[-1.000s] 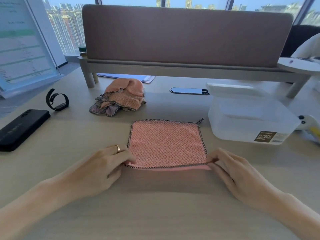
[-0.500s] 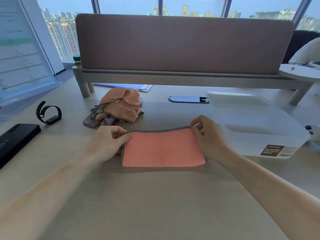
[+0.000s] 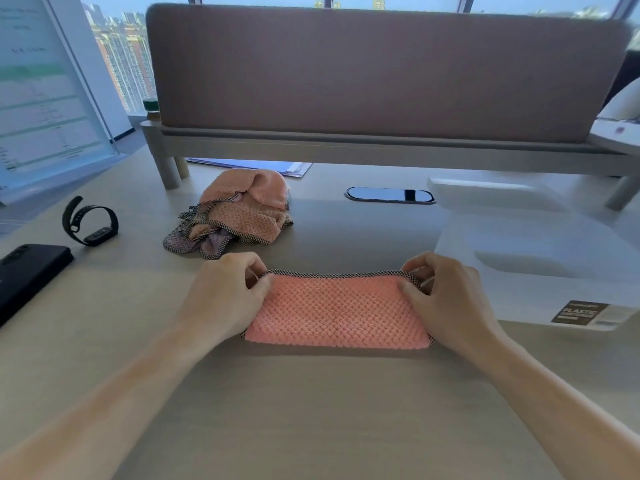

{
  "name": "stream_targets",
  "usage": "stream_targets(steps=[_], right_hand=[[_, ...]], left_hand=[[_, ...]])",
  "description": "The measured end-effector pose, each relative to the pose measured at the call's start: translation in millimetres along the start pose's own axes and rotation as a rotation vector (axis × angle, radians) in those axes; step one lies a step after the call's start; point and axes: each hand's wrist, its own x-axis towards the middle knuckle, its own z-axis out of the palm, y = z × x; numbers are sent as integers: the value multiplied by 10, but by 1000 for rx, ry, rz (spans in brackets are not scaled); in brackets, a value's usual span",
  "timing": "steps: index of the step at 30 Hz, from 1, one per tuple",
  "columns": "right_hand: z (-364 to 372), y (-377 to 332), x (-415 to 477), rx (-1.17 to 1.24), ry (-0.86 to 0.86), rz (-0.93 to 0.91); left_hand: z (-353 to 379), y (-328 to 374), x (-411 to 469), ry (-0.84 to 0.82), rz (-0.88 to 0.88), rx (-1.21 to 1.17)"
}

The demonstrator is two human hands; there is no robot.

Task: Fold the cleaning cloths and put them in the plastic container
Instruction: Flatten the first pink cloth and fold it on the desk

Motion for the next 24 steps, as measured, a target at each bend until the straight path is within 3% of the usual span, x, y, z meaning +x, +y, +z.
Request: stream_targets(steps=[10,18,24], right_hand=[[-3,43,-53,-58,-11,-3],[20,1,10,-106,-38,0],[43,-57,60,-190,-94,-13]], left_hand=[[-40,-4,-36,-31,27,57],[-121,-31,21,-81,-105,34],[-137,-9,-28,-53,-62,52]])
